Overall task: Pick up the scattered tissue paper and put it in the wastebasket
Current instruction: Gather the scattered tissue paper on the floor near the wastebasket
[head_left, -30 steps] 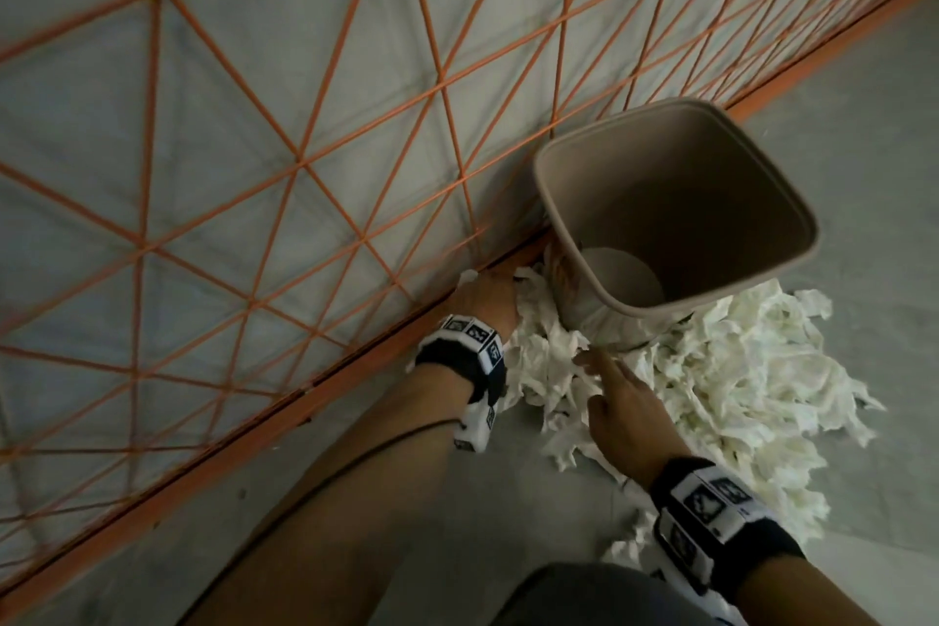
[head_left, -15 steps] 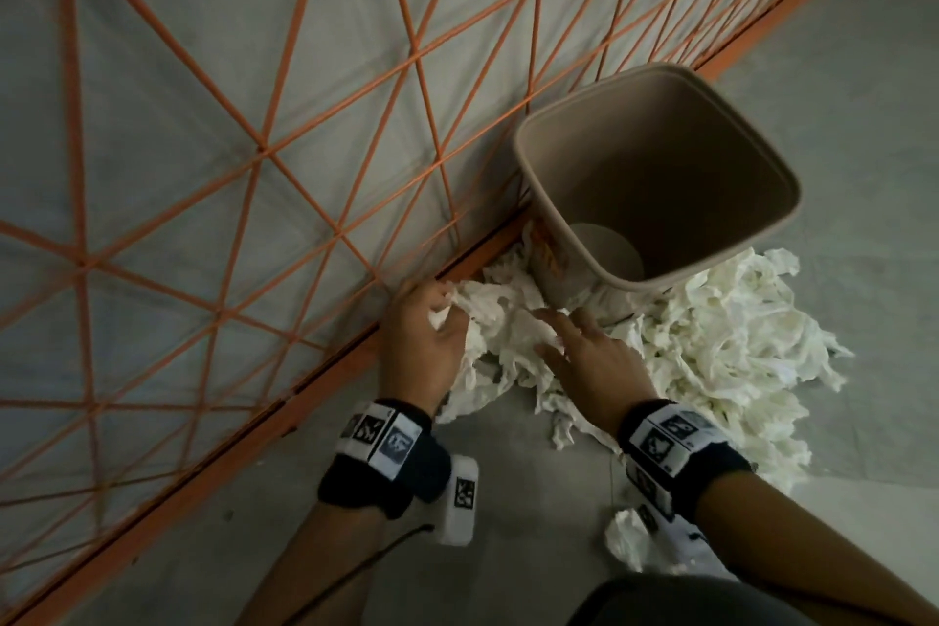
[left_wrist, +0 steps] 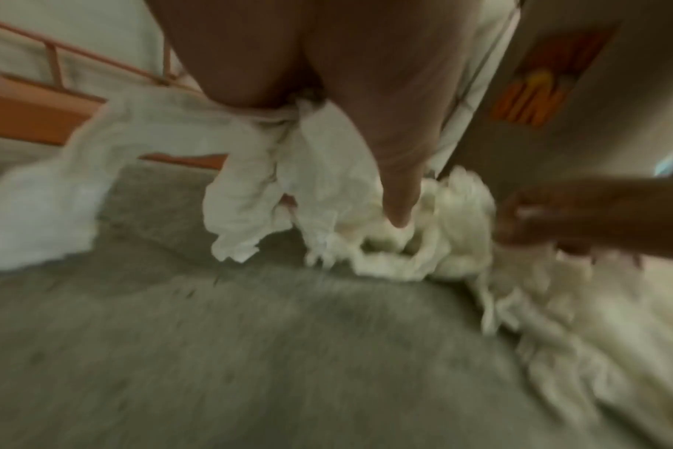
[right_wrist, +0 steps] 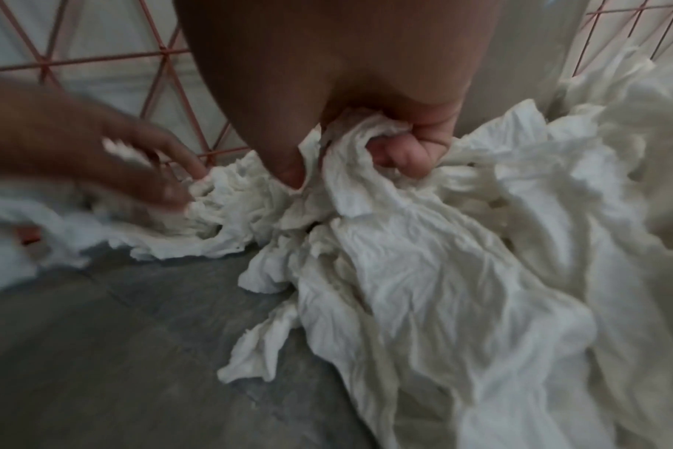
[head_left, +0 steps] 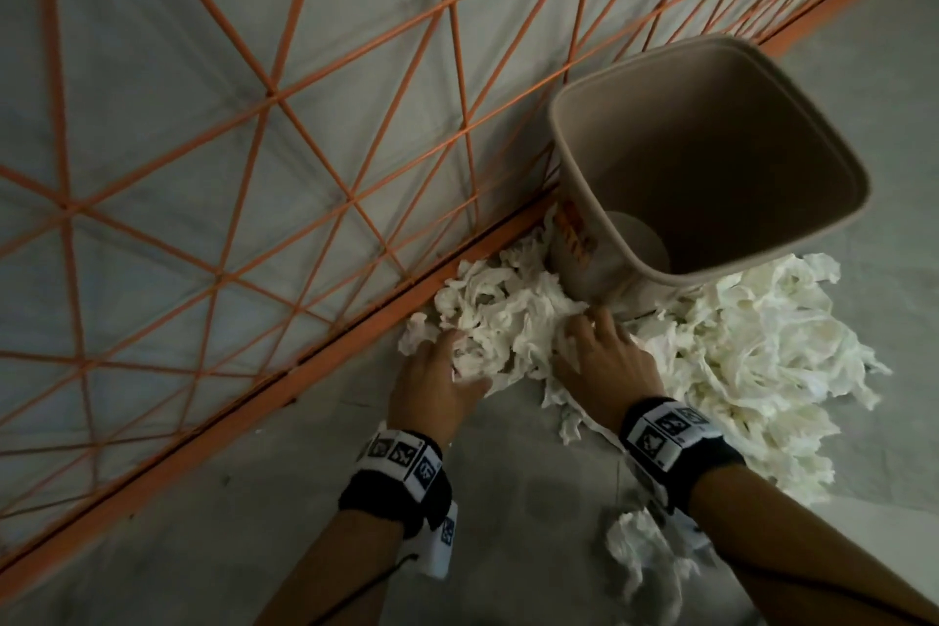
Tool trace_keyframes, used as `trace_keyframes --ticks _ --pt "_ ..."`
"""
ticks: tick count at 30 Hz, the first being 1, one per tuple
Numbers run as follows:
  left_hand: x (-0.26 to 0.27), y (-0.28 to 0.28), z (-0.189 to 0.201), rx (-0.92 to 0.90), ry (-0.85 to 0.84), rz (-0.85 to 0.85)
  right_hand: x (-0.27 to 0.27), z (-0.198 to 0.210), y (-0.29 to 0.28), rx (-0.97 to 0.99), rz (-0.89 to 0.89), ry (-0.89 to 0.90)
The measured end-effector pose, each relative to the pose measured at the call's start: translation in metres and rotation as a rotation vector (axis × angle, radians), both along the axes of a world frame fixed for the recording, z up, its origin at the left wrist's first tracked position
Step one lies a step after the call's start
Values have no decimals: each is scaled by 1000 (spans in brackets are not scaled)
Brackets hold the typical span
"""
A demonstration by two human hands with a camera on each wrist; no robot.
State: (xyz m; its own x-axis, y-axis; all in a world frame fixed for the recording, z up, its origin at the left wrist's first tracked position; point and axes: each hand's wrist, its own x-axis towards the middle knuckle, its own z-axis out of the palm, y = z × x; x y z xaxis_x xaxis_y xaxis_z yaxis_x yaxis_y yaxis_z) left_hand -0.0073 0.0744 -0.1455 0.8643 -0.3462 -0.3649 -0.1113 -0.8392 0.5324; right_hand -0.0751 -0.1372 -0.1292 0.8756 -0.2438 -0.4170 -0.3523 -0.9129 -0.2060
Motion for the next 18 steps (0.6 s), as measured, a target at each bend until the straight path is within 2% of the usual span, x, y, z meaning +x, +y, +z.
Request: trace_keyframes --ticks 3,5,12,15,18 --pt "-7 1 -15 20 -21 -71 -2 -5 2 66 -26 -35" --pt "-11 4 -14 -35 -84 -75 -1 -11 2 55 -6 -27" --pt "-25 11 42 -283 -189 2 -4 -15 0 69 15 24" --pt "-18 8 52 -294 -168 78 -4 -5 5 82 -48 -51" --pt "-8 -5 54 -282 -162 52 -5 3 6 126 -156 -56"
